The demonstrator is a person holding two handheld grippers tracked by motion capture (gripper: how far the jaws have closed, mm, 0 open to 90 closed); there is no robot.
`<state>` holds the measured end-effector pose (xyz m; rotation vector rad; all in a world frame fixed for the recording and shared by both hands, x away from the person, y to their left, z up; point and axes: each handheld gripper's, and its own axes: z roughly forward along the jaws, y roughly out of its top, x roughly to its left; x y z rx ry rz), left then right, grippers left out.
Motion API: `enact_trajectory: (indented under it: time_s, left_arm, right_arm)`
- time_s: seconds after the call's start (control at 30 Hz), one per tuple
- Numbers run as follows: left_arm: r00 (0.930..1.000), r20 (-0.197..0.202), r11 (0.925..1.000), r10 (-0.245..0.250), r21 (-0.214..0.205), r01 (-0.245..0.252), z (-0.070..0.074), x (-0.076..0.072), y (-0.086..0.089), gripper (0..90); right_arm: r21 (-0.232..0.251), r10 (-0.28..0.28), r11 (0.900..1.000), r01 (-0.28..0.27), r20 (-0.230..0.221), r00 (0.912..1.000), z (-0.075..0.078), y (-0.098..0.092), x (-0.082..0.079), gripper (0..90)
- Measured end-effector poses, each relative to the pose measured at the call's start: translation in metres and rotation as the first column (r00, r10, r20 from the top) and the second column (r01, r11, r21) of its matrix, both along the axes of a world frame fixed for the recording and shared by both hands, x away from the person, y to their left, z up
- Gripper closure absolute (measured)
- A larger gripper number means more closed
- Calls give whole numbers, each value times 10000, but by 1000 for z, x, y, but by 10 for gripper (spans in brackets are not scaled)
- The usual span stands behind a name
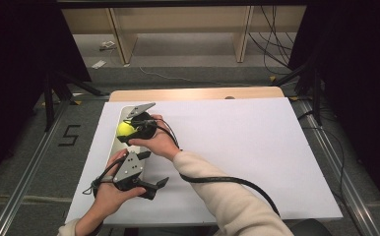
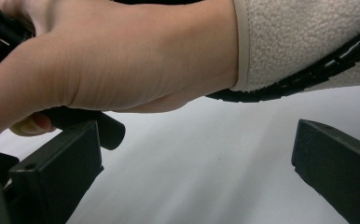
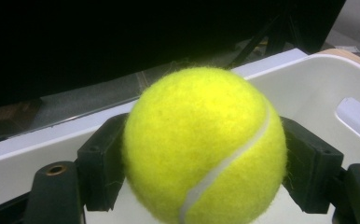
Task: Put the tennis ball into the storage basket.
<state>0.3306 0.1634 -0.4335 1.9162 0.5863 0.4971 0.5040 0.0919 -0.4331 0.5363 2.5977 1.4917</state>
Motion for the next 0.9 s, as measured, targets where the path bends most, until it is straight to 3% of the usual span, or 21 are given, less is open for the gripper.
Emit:
enact_trajectory:
  time_s: [0.9]
  left_arm:
    - [10000, -1, 10000, -36, 17, 36, 0, 0, 0, 9]
  right_arm:
    - [-210, 51, 9998, -50, 46, 10000, -4, 2, 0, 258]
